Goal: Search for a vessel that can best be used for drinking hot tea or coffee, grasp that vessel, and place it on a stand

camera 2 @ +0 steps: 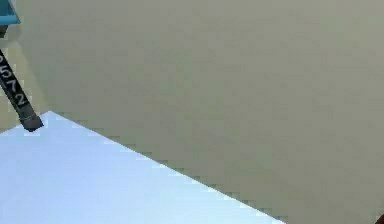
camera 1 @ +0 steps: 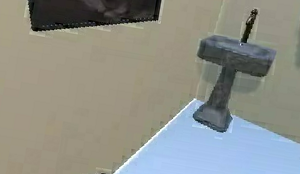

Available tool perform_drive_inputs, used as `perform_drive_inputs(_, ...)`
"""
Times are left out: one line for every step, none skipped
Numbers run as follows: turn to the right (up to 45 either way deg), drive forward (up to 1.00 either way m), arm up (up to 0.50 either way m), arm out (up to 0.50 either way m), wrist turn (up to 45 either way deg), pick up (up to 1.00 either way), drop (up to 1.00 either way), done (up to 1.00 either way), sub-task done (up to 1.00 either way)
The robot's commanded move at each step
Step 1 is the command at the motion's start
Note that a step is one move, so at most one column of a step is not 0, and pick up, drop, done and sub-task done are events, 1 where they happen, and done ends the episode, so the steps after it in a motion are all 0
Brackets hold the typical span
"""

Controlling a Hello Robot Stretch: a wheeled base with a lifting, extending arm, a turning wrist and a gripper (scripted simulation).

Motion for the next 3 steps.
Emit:
perform_drive_inputs(-45.0,0.0,0.0,0.0,0.0,0.0,0.0,0.0,0.0)
perform_drive_inputs(-45.0,0.0,0.0,0.0,0.0,0.0,0.0,0.0,0.0)
perform_drive_inputs(-45.0,0.0,0.0,0.0,0.0,0.0,0.0,0.0,0.0)
